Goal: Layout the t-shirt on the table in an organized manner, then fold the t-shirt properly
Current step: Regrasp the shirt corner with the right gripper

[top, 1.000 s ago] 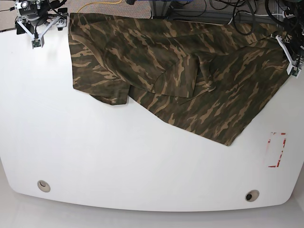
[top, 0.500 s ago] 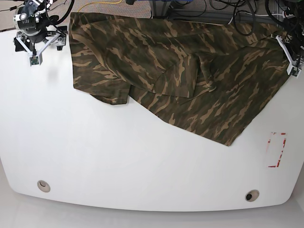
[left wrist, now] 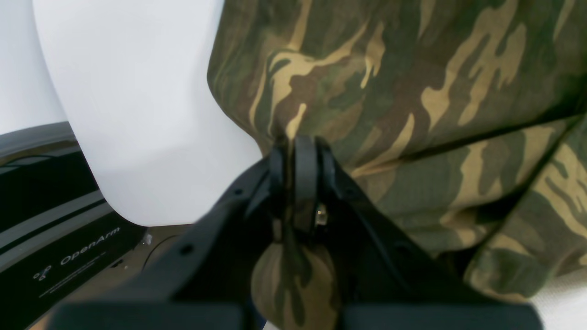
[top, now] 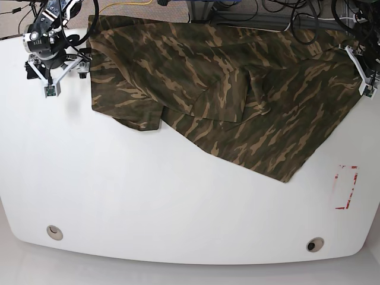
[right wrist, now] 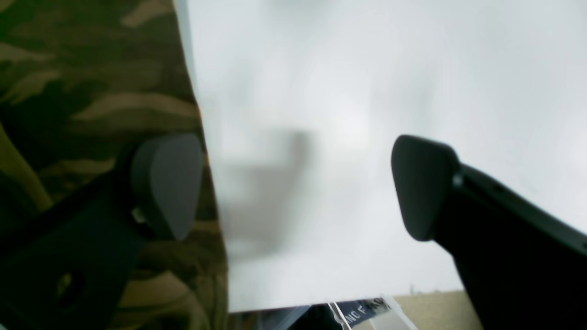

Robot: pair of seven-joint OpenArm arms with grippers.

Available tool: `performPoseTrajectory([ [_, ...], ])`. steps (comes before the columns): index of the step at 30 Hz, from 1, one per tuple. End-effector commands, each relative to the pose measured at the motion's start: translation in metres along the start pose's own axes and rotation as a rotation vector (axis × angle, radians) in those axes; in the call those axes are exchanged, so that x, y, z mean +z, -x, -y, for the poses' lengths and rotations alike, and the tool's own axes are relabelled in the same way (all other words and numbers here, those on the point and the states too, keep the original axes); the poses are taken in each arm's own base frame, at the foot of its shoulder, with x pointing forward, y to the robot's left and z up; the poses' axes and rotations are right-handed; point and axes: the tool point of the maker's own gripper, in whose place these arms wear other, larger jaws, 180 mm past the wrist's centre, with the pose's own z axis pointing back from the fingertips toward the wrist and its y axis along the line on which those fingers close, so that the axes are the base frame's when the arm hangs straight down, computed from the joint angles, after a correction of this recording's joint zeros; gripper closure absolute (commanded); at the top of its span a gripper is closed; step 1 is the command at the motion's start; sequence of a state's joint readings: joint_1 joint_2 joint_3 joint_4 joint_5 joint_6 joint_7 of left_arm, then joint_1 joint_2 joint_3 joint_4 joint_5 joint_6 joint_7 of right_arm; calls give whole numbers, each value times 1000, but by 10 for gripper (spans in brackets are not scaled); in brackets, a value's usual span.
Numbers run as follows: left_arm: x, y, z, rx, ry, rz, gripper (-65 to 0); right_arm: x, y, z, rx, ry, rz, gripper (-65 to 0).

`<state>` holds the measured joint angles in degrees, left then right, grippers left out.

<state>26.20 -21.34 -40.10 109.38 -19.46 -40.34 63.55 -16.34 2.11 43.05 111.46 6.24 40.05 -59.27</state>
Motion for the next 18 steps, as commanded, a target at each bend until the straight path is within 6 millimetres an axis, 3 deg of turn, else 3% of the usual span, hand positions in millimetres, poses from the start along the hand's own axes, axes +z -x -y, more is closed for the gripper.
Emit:
performPoseTrajectory([
  [1,6,-6,-9,-13,-29,16,0,1,-15,-4,5,-8,45,-633],
  [5,5,-6,-9,-14,-28,16,0,-7,-13,-14,-20,-41,37,-633],
  [18,5,-7,-9,-14,-27,18,0,-24,2,-20,-61,-83,-15,-633],
])
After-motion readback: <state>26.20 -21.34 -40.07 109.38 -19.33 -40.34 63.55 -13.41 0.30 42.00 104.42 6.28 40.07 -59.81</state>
